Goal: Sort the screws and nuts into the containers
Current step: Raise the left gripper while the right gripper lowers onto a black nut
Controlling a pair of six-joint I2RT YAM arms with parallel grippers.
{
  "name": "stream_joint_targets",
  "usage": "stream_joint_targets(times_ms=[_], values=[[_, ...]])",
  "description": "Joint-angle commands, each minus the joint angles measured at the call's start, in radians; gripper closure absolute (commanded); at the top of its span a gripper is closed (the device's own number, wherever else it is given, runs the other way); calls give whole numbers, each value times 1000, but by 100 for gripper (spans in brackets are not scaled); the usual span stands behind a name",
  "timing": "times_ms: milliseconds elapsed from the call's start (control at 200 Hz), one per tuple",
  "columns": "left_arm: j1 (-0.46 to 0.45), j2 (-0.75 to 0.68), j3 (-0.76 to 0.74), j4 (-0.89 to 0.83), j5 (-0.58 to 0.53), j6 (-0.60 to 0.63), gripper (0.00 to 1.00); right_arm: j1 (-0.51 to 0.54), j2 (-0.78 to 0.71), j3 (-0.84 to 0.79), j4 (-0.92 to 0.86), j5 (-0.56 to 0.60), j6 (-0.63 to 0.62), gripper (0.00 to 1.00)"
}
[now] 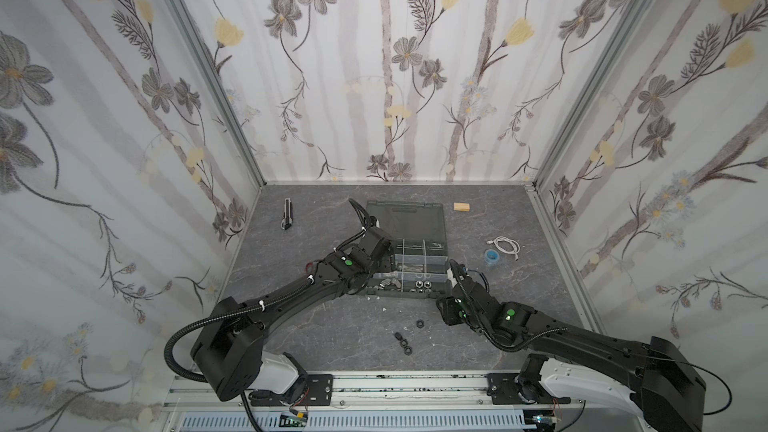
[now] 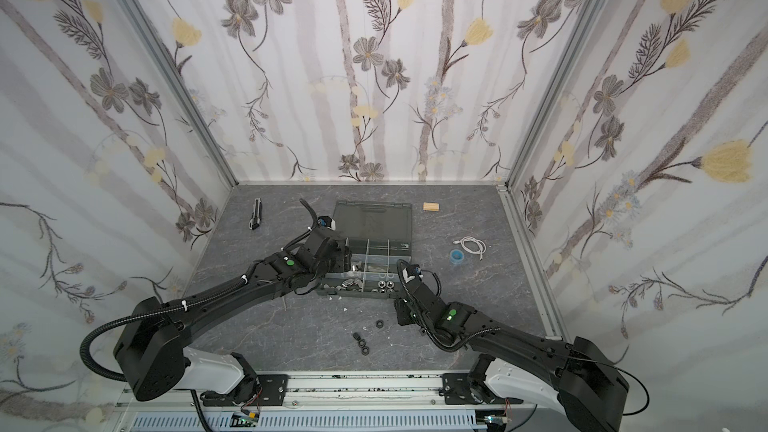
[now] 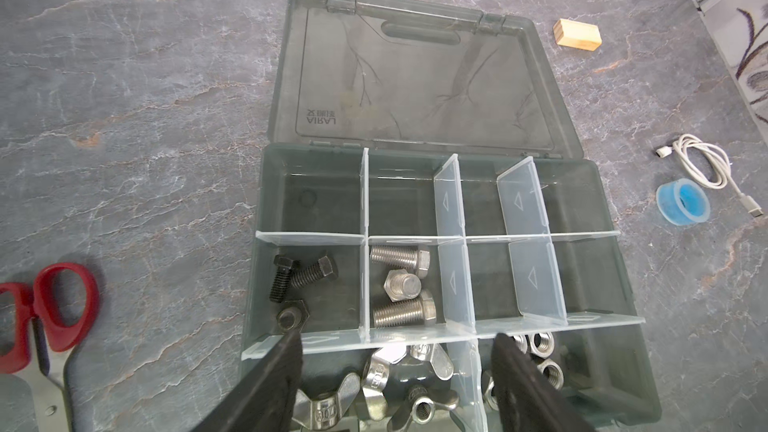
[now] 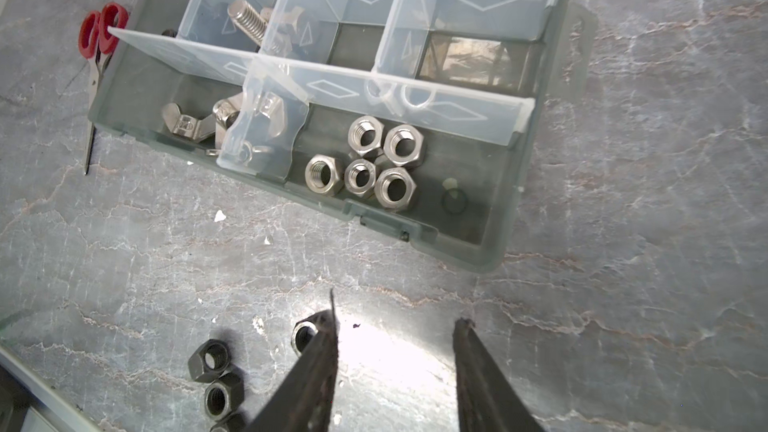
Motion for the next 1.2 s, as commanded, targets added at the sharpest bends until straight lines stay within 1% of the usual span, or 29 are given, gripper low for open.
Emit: stream_joint_targets(times_ms=[0, 310, 515, 535, 630, 720, 859, 904, 1129, 1199], values=[[7, -35, -17, 27, -32, -33, 25, 39, 33, 12, 39, 13, 31, 54], [22, -104, -56, 45, -34, -62, 22, 123, 134, 40, 40, 11, 50, 54], [28, -136, -95, 61, -44, -78, 21, 163, 214, 90, 30, 11, 42, 55], [29, -160, -100, 62, -44, -78, 21, 166, 222, 96, 30, 11, 41, 56], [32, -181, -118, 64, -46, -84, 20, 183, 263, 121, 24, 10, 39, 56], [34, -196, -131, 68, -44, -89, 20, 197, 307, 149, 8, 15, 29, 57], [36, -207, -142, 73, -40, -92, 19, 214, 361, 194, -44, 64, 45, 60], [36, -209, -145, 74, -38, -95, 19, 216, 398, 203, -48, 64, 48, 60], [40, -214, -151, 80, -30, -92, 19, 230, 466, 237, -63, 67, 65, 62], [39, -218, -154, 81, -29, -92, 19, 234, 485, 244, -61, 65, 63, 64]])
